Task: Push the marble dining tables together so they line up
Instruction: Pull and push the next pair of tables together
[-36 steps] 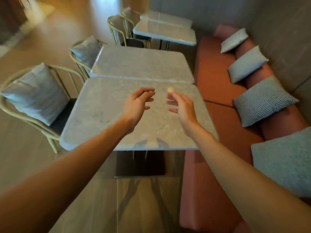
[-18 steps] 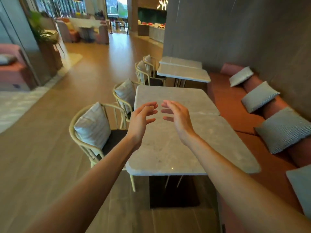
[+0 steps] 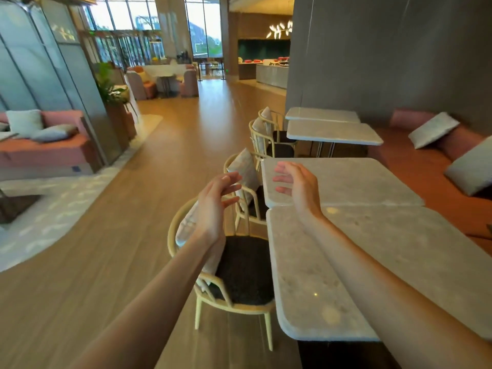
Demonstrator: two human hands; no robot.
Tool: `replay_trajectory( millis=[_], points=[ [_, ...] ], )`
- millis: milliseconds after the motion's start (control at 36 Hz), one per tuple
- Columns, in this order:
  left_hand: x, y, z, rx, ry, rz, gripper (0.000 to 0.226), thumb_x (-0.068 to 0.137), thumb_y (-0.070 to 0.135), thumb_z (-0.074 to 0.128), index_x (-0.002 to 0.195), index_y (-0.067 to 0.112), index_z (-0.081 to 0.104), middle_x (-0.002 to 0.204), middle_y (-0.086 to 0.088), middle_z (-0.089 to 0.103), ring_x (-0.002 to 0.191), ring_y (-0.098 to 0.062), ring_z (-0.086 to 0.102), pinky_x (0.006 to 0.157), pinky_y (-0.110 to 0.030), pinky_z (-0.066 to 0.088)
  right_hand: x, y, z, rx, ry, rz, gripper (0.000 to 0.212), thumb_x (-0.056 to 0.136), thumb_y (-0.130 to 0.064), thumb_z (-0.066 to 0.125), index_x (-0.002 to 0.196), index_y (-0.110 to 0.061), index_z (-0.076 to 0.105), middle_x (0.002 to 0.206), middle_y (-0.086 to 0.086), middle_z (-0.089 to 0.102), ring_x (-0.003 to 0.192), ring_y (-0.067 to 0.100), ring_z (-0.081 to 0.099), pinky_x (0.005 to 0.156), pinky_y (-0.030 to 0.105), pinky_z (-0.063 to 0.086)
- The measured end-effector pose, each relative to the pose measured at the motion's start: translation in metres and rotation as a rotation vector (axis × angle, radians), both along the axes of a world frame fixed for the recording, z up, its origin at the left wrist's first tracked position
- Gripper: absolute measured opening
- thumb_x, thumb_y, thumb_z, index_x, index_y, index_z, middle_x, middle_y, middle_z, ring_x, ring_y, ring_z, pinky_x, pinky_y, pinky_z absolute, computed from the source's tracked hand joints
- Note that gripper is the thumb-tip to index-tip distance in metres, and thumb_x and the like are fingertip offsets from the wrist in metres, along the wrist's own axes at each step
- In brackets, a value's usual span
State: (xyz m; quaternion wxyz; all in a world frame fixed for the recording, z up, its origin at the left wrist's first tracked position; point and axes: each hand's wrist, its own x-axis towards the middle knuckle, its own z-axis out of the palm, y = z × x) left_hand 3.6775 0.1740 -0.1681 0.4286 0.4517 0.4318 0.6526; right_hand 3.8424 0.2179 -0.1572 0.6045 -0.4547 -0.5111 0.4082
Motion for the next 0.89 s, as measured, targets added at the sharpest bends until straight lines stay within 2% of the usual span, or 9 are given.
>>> replay_trajectory(
  millis=[83,250,306,444,611,750,889],
  points=[
    [-0.022,0.032,-0.006,-0.028,0.032,-0.044,0.047,0.089,0.037,0.044,0.118,0.011,0.070,0.117,-0.003,0.073,0.112,-0.023,0.066,0.094,-0.041,0.054,-0.038,0.029,-0.005,-0.013,0.051,0.000,0.020,0.102,-0.030,0.050,0.095,-0.027,0.068,0.096,-0.010,0.073,0.082,-0.001,0.071,0.064,0.013,0.054],
    [-0.075,0.115,-0.013,-0.058,0.064,-0.129,0.044,0.091,0.037,0.045,0.117,0.014,0.071,0.116,-0.001,0.073,0.111,-0.020,0.067,0.095,-0.040,0.054,-0.111,0.096,-0.016,-0.055,0.028,-0.007,0.022,0.102,-0.031,0.050,0.095,-0.027,0.071,0.098,-0.004,0.075,0.094,0.012,0.072,0.080,0.030,0.059],
    [-0.089,0.139,-0.015,-0.068,0.065,-0.165,0.042,0.091,0.037,0.045,0.114,0.016,0.072,0.114,0.000,0.074,0.110,-0.019,0.068,0.093,-0.038,0.054,-0.125,0.116,-0.020,-0.066,0.009,-0.024,0.022,0.102,-0.031,0.051,0.093,-0.027,0.071,0.097,-0.003,0.075,0.095,0.015,0.072,0.082,0.033,0.059],
    [-0.119,0.200,-0.025,-0.089,0.048,-0.262,0.036,0.088,0.034,0.049,0.108,0.019,0.075,0.113,0.001,0.075,0.110,-0.017,0.068,0.095,-0.038,0.054,-0.155,0.171,-0.035,-0.091,-0.031,-0.101,0.023,0.102,-0.030,0.050,0.092,-0.029,0.070,0.090,-0.008,0.075,0.087,0.008,0.073,0.070,0.021,0.057],
    [-0.168,0.287,-0.050,-0.138,0.074,-0.373,0.031,0.090,0.033,0.049,0.102,0.026,0.077,0.117,0.002,0.073,0.110,-0.015,0.068,0.102,-0.044,0.051,-0.197,0.248,-0.063,-0.138,-0.051,-0.206,0.021,0.102,-0.033,0.050,0.096,-0.028,0.070,0.096,-0.006,0.074,0.085,0.001,0.071,0.065,0.014,0.055],
    [-0.219,0.377,-0.071,-0.184,0.071,-0.482,0.027,0.094,0.030,0.054,0.107,0.021,0.076,0.114,0.006,0.073,0.110,-0.011,0.068,0.104,-0.045,0.050,-0.246,0.331,-0.085,-0.161,-0.042,-0.315,0.025,0.102,-0.035,0.048,0.104,-0.024,0.071,0.100,-0.007,0.074,0.090,0.006,0.071,0.072,0.019,0.054],
    [-0.276,0.463,-0.075,-0.244,0.071,-0.563,0.026,0.097,0.028,0.055,0.110,0.018,0.076,0.115,0.005,0.073,0.106,-0.009,0.069,0.097,-0.038,0.053,-0.307,0.401,-0.094,-0.189,0.033,-0.419,0.029,0.100,-0.036,0.048,0.111,-0.021,0.070,0.102,-0.007,0.074,0.095,0.009,0.071,0.079,0.024,0.057]
  ],
)
